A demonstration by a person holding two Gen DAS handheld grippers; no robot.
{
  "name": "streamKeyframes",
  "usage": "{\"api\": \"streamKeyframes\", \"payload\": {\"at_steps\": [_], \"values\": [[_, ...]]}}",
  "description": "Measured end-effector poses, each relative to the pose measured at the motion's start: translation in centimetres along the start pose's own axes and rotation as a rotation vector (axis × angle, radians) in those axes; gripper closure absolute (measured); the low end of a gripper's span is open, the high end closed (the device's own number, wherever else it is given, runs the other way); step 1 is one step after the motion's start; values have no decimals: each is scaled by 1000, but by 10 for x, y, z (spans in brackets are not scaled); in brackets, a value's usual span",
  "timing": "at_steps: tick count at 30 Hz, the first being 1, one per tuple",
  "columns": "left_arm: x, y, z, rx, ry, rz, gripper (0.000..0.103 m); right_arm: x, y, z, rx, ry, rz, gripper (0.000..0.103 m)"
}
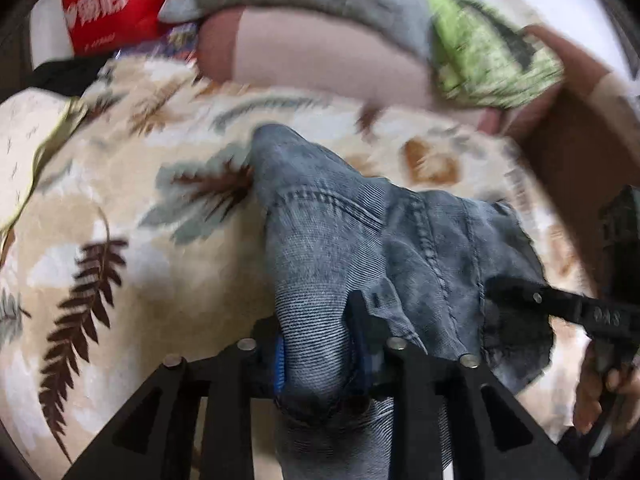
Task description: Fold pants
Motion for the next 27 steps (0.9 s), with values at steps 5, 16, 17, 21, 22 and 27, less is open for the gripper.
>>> {"api": "streamKeyframes", "payload": {"at_steps": [5,16,17,21,22,27], "values": [[1,13,13,40,-9,-22,35,-7,-31,15,-46,15,107,60],[17,6,49,-46,-42,-185,22,4,10,62,222,27,355,33],[17,6,49,-25,-40,-167,22,-10,-4,70,205,85,399,33],[29,10,47,-8,-42,-165,23,5,0,69,152,20,371,33],[31,10,48,-14,-42,-170,23,10,8,66,186,12,379,33],[39,6,50,-18,-49,-161,23,26,32,47,207,-27,331,33]]}}
Point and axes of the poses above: each gripper's, at about its wrist camera, not at the fingertips, and x roughly against the way its jaws point, y to its left, z to its underside, the point moved 7 cm from there along -x, roughly the way its jaws point, and after that the axes turned 14 degrees about -z, right-handed, at the moved point
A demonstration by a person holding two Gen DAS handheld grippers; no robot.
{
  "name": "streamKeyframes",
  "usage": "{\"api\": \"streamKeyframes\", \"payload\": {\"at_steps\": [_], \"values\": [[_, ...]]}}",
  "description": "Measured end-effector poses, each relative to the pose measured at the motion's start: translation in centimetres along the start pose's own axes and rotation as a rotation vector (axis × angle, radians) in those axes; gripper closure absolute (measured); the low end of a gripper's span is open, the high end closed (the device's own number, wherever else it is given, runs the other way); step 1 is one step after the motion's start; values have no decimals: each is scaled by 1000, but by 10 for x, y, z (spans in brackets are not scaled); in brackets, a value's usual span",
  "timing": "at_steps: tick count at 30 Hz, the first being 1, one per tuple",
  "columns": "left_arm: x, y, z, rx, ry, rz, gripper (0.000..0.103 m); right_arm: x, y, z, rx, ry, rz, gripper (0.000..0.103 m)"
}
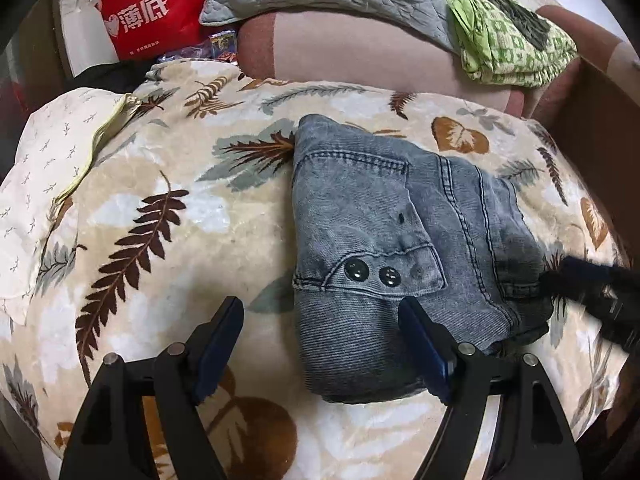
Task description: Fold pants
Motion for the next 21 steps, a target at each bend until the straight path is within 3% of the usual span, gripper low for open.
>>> {"api": "streamKeyframes", "payload": {"at_steps": [4,9,12,13,14,21], "values": [[-6,-2,3,-7,7,0,23,1,0,-38,-64,-40,-90,33],[-12,0,4,12,18,27,23,-32,-6,-83,-218,-46,-322,31],[-15,3,6,46,32,47,22,-74,-23,-86,-278,10,-310,25],[-16,3,7,51,35,55,22,-98,-34,-76,-327,78,-284,24],[-17,2,8,52,36,60,22,-105,-41,-72,-339,87,-241,24],[-15,1,8,53,27,36,22,-64,-18,-54,-269,27,-247,24]]}}
Point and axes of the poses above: each gripper's, at about its wrist camera, not at the fingertips, and x roughly against the way its jaws point, y to its left, z to its underside, the point moved 7 cm from there along -x, roughly the way its jaws point, and after that the axes turned 14 degrees about -z, right-handed, at the moved point
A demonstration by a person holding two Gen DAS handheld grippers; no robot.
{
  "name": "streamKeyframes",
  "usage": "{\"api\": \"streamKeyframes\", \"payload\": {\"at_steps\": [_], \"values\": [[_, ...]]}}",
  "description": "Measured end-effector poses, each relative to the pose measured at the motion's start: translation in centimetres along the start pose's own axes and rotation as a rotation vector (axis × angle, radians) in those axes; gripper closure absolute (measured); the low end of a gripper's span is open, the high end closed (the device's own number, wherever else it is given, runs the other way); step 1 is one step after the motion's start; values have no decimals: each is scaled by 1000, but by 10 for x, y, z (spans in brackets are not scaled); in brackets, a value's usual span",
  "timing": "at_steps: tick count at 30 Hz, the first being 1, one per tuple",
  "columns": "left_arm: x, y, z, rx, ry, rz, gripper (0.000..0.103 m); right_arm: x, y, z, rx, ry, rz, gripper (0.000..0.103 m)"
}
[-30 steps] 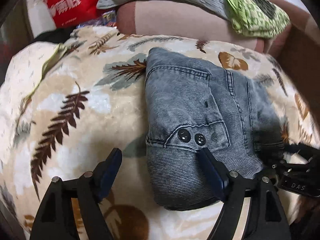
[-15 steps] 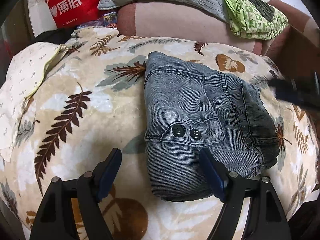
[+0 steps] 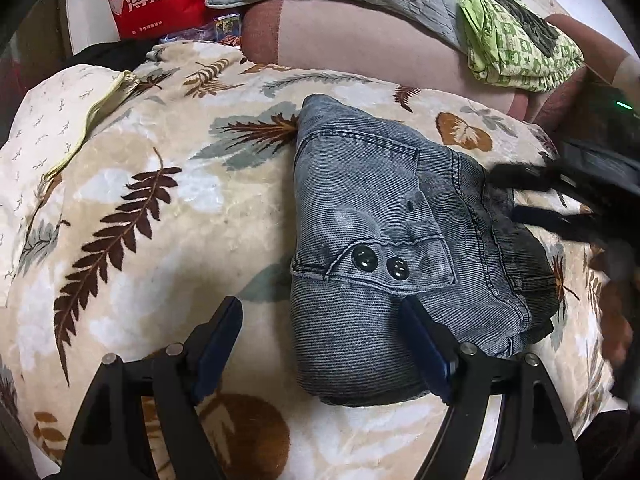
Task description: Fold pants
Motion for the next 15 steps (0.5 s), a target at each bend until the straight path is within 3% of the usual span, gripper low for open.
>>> {"api": "streamKeyframes", "payload": {"at_steps": [3,4,5,7,10,13,15], "values": [[3,1,0,4,-2,-8,22,26,15,33,53,-25,-11,23],[4,1,0,7,1,-12,22,30,17,51,58,-20,-30,17],[7,1,0,14,2,-15,22,24,14,65,68,20,-9,12],[21,0,1,30,-17,-7,22,6,2,87,133,105,87,12],[52,-1,8,13,-97,-9,22,23,15,91,193,49,154,12],[78,-3,21,14,-151,-17,17,74,39,98,281,-121,214,12],[91,-6,28,4,-174,-2,17,94,42,111,326,-163,273,8]]}}
Point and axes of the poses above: each gripper's, at about its wrist camera, not at the fingertips, and x roughly against the way its jaws point, y to its left, z to its underside, the point moved 7 cm from there along -x, roughly the way its jaws point, and after that the axes turned 14 degrees about -z, right-handed, at the moved point
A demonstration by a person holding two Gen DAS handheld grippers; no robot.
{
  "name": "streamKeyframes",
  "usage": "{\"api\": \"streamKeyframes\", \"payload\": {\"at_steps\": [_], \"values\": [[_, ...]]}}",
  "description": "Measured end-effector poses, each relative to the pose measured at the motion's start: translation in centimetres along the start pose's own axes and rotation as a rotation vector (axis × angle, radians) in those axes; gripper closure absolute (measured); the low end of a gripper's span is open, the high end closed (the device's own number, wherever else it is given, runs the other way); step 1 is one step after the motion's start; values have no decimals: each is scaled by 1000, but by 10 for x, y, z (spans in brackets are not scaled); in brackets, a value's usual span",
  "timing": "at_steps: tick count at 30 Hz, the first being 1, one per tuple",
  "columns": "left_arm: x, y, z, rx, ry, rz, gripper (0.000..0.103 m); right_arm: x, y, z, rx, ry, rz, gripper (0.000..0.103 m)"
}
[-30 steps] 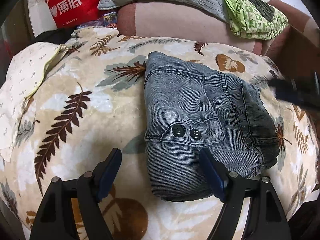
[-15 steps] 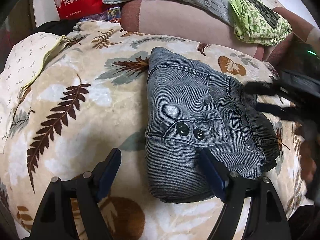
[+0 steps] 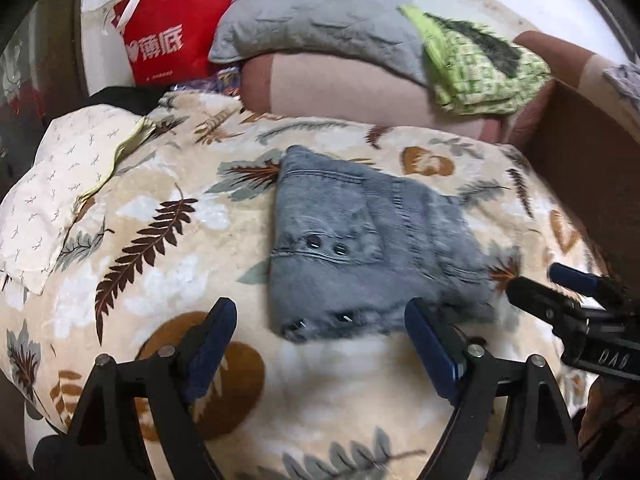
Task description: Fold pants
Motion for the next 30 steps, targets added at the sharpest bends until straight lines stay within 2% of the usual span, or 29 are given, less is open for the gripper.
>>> {"api": "streamKeyframes", "payload": {"at_steps": [2,6,10,20,30], "values": [[12,2,0,6,-35,-29,16,21,-6,13,47,-24,100,7],[20,2,-4,30,-38,-35,11,51,-10,30,87,-50,171,7],[21,-1,-5,19,-25,-52,7,68,1,31,116,-76,172,7],[13,5,4,-36,42,-150,7,52,21,42,140,-22,150,7],[15,3,-3,-27,25,-86,7,47,26,37,156,-12,156,7]]}}
Point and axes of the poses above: each gripper's, at about its wrist camera, not at the fingertips, and x roughly against the way its jaws point, y to its left, z to its underside, the point moved 7 cm from there along -x, roughly the way its jaws point, and after that the axes turned 14 degrees about -z, right-handed, at the moved point
